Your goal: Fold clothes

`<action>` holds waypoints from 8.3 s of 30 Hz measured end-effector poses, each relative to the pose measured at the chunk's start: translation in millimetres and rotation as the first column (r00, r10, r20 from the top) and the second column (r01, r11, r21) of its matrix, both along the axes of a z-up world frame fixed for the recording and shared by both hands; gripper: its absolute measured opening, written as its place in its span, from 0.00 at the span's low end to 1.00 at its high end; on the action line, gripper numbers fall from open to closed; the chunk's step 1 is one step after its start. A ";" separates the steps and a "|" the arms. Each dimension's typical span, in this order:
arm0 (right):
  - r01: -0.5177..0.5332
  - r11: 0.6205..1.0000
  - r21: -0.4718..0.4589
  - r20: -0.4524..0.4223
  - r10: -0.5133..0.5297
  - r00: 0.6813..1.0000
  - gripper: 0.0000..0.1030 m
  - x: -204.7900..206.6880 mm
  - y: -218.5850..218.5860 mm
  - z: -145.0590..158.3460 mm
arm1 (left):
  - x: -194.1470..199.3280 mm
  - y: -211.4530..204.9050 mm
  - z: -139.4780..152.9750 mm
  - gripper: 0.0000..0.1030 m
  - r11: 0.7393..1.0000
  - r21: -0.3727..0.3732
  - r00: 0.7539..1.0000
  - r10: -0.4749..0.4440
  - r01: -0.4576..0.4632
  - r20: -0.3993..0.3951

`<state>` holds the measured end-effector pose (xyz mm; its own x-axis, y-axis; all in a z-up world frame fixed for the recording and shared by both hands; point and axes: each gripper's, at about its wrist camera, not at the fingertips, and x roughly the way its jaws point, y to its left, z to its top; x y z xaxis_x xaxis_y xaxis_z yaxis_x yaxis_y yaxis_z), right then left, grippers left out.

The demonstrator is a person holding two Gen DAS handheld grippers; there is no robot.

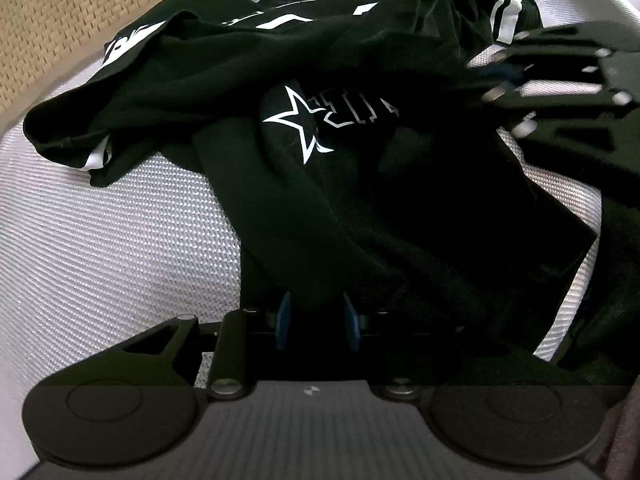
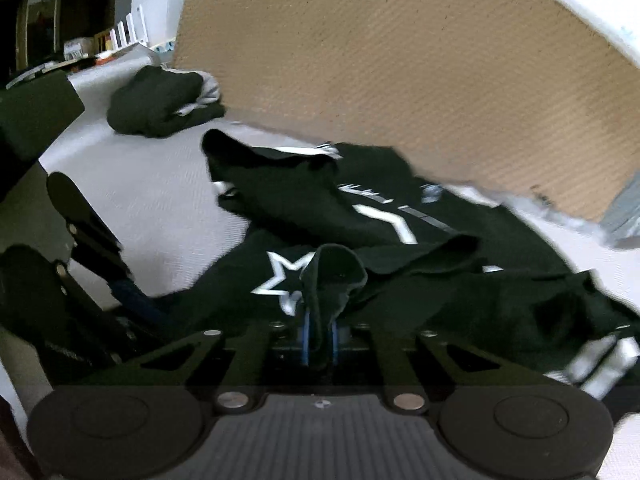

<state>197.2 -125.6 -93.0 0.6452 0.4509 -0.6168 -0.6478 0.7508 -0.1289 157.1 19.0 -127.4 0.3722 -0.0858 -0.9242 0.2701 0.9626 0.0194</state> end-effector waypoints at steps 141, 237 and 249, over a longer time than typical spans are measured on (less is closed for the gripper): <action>0.338 0.932 0.132 -0.175 -0.314 0.933 0.05 54.2 -127.6 4.7 | 3.4 6.4 -0.9 0.34 0.998 0.053 0.999 -0.039 0.038 0.021; 0.336 0.932 0.135 -0.253 -0.295 0.921 0.22 56.6 -120.1 -23.4 | -63.4 278.5 123.0 0.05 0.712 0.046 0.647 0.606 -0.700 0.463; 0.336 0.933 0.129 -0.253 -0.296 0.921 0.22 56.6 -118.4 -23.6 | -93.0 314.2 89.4 0.06 0.644 0.102 0.627 0.677 -0.758 0.385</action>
<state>253.9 -244.0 -116.6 0.6236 0.3549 -0.6965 -0.3701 0.9188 0.1368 64.1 333.2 -38.0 0.4640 0.5257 -0.7130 -0.5644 0.7958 0.2195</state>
